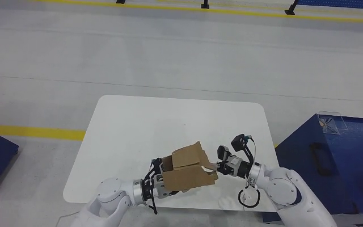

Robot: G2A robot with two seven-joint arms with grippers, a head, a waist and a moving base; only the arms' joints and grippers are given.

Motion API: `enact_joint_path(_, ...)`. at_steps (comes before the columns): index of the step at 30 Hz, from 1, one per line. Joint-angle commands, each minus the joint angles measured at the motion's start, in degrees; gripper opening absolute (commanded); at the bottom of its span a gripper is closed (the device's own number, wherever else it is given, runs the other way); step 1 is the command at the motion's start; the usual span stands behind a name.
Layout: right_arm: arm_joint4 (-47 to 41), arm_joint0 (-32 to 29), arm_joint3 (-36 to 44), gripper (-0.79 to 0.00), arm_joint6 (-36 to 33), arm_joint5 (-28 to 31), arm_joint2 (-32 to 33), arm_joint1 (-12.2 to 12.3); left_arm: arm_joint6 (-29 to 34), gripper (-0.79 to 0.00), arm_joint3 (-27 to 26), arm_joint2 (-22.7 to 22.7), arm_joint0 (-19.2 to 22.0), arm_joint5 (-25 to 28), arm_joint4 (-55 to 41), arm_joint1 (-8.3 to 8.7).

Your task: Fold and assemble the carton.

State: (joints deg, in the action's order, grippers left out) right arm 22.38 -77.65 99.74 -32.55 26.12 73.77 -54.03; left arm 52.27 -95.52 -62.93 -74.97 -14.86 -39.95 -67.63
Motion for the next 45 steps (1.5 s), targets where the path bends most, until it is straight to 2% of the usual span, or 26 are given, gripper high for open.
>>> enact_joint_path(1,0.47,0.32,-0.15,0.000,0.28,-0.33,-0.24,-0.09,0.85,-0.785,-0.55,0.18,-0.32,0.22,0.35,0.10)
enact_joint_path(9,0.26,1.06,-0.65,0.000,0.79,-0.02,-1.63,-0.50,1.17,-0.785,-0.87,0.62,-0.51,0.61,0.86,0.28)
enact_joint_path(17,-6.03,-2.48,2.13,0.000,2.34,4.22,5.78,0.35,-1.43,-0.785,0.38,0.84,0.56,-0.50,0.96,0.25)
enact_joint_path(21,-7.16,-4.74,4.96,0.000,1.13,5.96,7.42,0.65,-2.17,-0.785,1.03,1.75,1.07,-1.67,1.35,0.18)
enact_joint_path(35,-3.24,-2.04,3.07,0.000,0.92,3.32,1.03,-0.35,-2.51,-0.785,0.96,2.67,1.06,0.41,3.23,0.31)
enact_joint_path(45,-3.89,-1.36,1.88,0.000,0.74,3.56,0.04,-0.65,-2.55,-0.785,0.77,2.94,0.88,1.33,3.41,0.40)
